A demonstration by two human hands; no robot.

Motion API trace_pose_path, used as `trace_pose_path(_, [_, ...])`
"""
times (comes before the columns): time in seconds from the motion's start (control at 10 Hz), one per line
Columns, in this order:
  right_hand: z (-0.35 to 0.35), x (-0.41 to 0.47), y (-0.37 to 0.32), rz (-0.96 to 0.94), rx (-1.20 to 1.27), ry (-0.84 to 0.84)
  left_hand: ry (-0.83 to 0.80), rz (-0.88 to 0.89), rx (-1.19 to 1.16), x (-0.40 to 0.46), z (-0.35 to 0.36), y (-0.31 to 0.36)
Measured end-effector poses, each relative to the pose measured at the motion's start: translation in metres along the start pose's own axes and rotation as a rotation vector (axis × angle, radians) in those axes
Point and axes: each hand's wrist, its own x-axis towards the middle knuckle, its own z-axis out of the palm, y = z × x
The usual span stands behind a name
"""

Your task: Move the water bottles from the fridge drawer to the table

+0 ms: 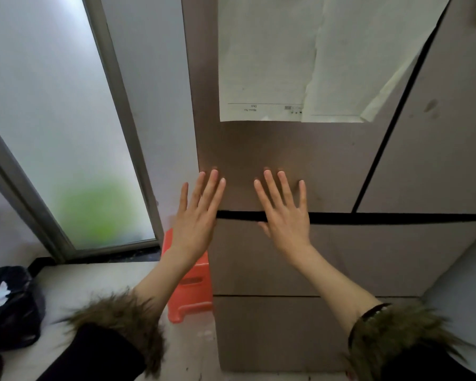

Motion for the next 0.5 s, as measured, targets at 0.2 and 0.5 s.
trace_pose_path(0.2, [0.005, 0.001, 0.003, -0.028, -0.047, 0.067, 0.057, 0.008, -0.015, 0.001, 0.012, 0.0])
trace_pose_path(0.5, [-0.031, 0.007, 0.018, -0.066, 0.061, 0.354, 0.263, 0.031, -0.101, 0.006, -0.022, 0.006])
